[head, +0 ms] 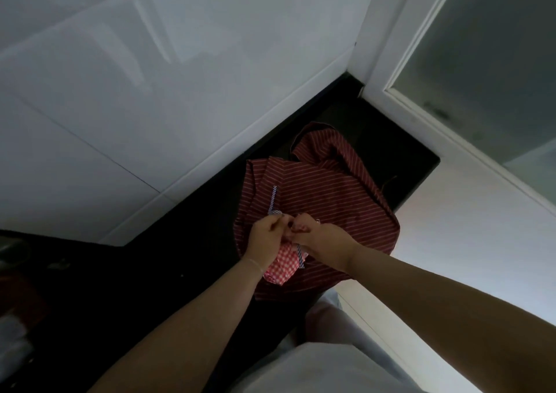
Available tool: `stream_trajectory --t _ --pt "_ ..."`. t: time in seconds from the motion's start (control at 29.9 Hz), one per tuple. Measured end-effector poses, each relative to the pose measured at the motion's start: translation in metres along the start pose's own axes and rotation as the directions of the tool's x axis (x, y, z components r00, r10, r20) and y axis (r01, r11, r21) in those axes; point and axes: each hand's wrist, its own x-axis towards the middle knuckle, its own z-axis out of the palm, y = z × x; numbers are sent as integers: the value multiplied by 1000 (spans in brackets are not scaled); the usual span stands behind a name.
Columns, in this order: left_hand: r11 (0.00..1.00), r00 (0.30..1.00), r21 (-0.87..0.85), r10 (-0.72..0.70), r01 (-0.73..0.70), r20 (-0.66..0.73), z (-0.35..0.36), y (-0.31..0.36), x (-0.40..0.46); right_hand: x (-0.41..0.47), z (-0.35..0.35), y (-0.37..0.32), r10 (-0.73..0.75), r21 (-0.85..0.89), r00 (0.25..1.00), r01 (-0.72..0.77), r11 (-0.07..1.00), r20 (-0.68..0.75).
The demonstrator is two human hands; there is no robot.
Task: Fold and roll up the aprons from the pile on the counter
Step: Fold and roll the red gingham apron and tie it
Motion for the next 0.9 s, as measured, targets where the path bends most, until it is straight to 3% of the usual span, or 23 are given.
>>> stream_trajectory --t 0.23,0.37,0.44,0.54,0.67,0.74,0.84,0.9 --pt "967 993 252 -10 -20 116 3 -20 -5 8 -3 -6 77 95 996 -74 993 -34" --pt "894 957 434 -26 -107 288 4 -32 -11 13 -1 -18 173 199 985 -169 965 0" --pt "912 943 402 -63 -78 326 7 -34 -19 14 5 -21 213 203 977 -213 956 26" --pt "980 917 196 -109 34 384 10 -29 -27 16 10 -20 250 256 968 -245 935 13" --pt "953 932 296 -52 -61 359 6 -29 -20 25 10 -18 252 321 967 -247 914 27" --pt "903 949 410 -9 -129 316 5 -27 -17 29 7 -19 244 351 970 -235 906 20" --pt "683 942 661 126 -310 312 0 -28 -9 35 2 -22 235 399 972 -216 891 0" --pt "573 918 718 278 -395 283 -3 -28 -2 38 -5 -23 260 445 966 -231 865 -5"
